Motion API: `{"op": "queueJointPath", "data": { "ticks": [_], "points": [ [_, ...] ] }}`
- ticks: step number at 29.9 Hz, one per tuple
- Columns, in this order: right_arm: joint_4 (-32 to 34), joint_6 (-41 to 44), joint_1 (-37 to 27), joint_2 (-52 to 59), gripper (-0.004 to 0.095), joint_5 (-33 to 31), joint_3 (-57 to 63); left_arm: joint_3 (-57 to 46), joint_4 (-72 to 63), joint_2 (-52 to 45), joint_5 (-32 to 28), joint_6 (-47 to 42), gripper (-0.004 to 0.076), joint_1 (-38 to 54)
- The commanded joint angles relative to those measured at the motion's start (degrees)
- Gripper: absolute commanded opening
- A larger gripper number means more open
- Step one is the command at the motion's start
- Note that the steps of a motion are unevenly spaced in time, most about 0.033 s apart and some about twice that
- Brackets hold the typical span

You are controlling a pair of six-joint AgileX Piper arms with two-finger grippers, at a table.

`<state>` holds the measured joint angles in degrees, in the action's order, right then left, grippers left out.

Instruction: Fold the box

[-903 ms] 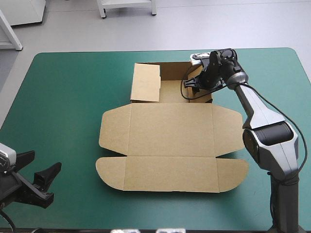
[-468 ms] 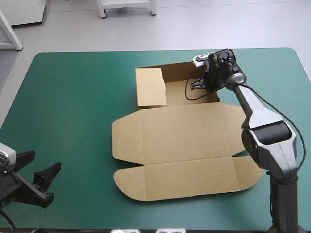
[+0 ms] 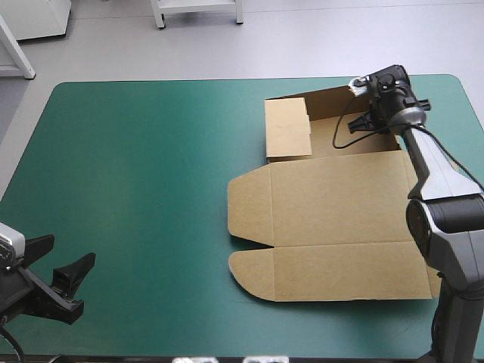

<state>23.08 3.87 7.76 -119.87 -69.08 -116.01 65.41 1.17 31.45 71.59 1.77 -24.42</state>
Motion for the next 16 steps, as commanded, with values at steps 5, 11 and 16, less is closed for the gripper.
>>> {"op": "queueJointPath", "data": {
  "ticks": [5,11,16],
  "points": [
    [14.76,-3.87,-10.53,7.56,-0.0017,-0.1,9.87,1.16,-0.41,0.5,2.2,-0.51,0.0494,-0.33],
    [16.5,-3.02,-18.69,9.78,-0.0017,4.91,17.19,1.16,-0.41,0.5,2.25,-0.51,0.0494,-0.33],
    [18.43,-1.0,-24.49,10.01,-0.0017,7.48,22.66,1.16,-0.41,0.5,2.35,-0.51,0.0494,-0.33]
  ]
}}
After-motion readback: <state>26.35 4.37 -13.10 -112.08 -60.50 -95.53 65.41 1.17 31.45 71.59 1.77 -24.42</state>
